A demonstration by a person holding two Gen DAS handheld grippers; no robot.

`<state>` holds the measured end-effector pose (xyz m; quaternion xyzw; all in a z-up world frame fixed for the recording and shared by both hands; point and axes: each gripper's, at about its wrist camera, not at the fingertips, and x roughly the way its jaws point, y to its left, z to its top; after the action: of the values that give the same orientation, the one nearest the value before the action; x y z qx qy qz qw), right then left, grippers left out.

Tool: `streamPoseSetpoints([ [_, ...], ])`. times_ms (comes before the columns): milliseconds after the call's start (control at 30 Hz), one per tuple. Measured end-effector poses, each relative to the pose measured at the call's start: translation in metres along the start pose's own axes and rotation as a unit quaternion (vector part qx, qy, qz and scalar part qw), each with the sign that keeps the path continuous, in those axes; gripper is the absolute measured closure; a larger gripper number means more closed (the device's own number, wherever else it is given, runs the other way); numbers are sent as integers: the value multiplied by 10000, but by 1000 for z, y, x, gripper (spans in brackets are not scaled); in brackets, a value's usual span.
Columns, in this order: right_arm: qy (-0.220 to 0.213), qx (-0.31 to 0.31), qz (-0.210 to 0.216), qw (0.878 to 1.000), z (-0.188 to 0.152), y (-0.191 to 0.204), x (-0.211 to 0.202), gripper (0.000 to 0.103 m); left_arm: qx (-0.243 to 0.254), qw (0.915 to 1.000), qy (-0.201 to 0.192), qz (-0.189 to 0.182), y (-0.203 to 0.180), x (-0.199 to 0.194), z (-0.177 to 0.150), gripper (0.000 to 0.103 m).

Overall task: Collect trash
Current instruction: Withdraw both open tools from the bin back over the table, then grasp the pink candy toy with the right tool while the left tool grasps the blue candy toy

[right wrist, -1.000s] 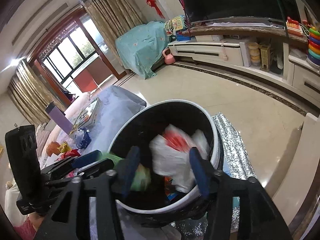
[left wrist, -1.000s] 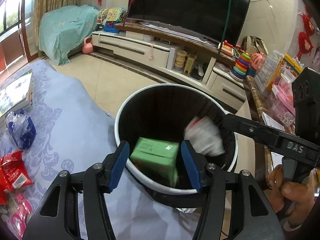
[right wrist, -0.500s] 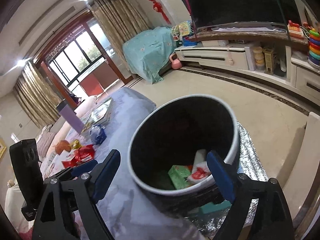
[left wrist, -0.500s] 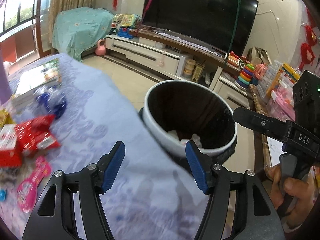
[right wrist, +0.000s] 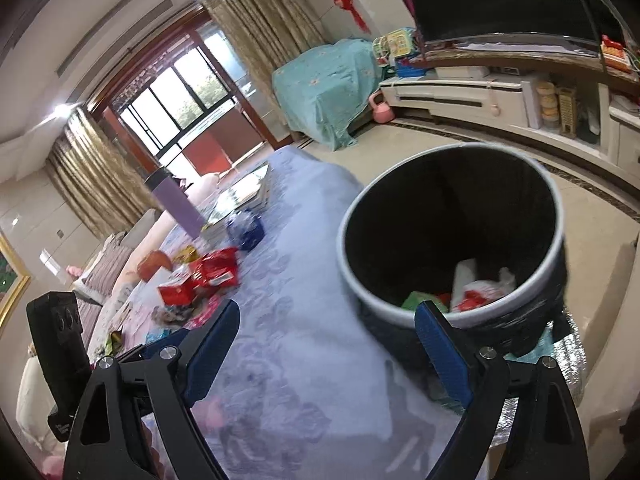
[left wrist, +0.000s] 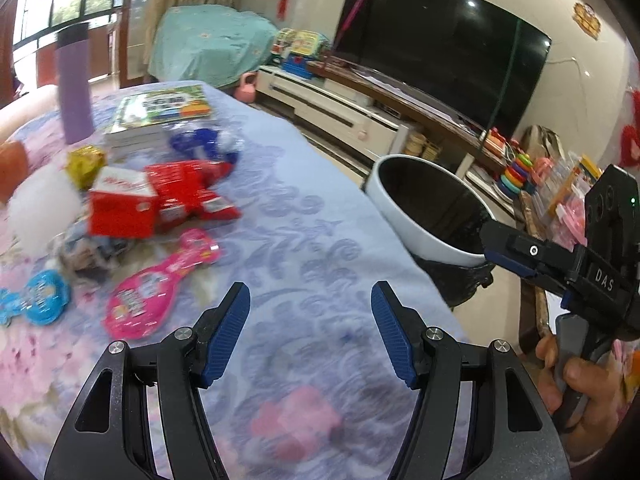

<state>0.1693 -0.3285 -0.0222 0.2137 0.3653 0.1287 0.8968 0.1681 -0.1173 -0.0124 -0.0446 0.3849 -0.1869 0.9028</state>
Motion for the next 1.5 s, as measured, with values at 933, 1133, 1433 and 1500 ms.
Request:
streamPoseSetpoints([
  [933,768,-788,532,9925,-60,112,59,12,-403,9956,-112,837,136,-61,-47,39],
  [1133,932,-962,572,9893,-69,130,75,12,-44,9970,72,771,160,-62,-40,35],
  [1433,1104,-1185,639,9847,-75,153,98,12,506,9920,367,1099,195,-53,-22,30],
  [1500,1103,-1236,627,9842,-74,157,102,13,593,9917,414,1067,200,-48,-18,30],
])
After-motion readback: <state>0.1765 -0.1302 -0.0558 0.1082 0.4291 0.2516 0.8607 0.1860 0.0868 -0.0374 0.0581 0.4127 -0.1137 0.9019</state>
